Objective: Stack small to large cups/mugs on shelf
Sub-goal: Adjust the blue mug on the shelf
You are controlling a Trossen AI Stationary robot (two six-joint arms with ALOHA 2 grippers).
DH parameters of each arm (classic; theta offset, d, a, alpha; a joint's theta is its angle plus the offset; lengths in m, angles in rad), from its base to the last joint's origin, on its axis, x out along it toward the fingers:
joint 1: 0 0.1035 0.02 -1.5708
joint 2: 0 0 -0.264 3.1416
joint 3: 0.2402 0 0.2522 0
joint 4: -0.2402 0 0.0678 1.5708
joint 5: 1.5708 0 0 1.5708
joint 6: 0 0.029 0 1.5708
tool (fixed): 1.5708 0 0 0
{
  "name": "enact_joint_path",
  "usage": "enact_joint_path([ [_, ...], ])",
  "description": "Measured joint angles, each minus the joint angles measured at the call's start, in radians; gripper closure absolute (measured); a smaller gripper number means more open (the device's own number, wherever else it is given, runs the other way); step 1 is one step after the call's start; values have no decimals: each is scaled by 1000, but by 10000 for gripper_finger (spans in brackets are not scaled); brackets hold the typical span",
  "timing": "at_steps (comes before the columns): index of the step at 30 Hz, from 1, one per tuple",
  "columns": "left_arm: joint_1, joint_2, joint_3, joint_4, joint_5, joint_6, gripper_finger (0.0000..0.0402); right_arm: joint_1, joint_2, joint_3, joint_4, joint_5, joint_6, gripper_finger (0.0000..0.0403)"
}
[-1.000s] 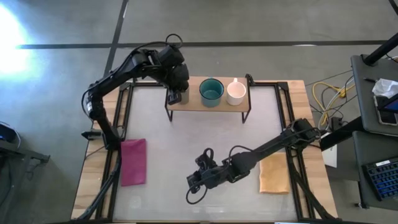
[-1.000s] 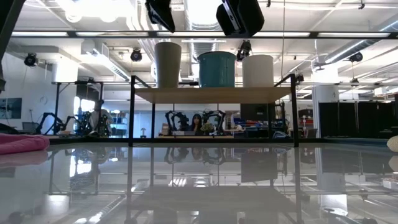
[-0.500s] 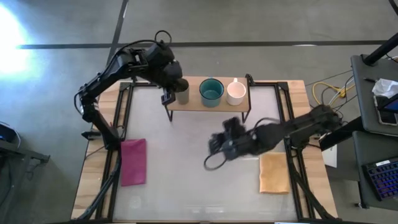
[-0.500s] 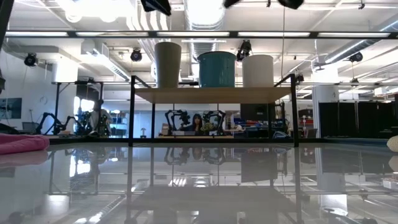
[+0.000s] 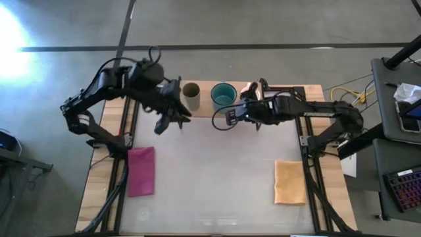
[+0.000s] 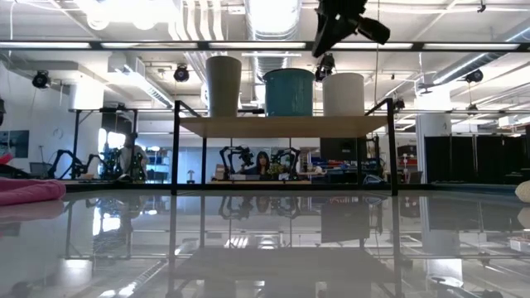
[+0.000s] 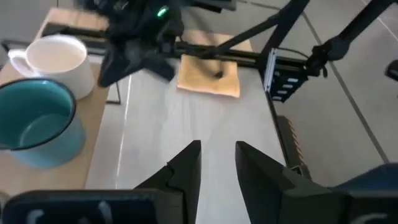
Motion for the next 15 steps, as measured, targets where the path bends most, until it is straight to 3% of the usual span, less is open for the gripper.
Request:
enact_joint_path([
  [7, -117, -79, -87, 82, -144, -93, 317, -64, 45, 0, 1, -25, -55, 395],
  [15, -162, -129, -162, 153, -157, -132, 317, -108, 69, 0, 25, -28, -84, 394],
])
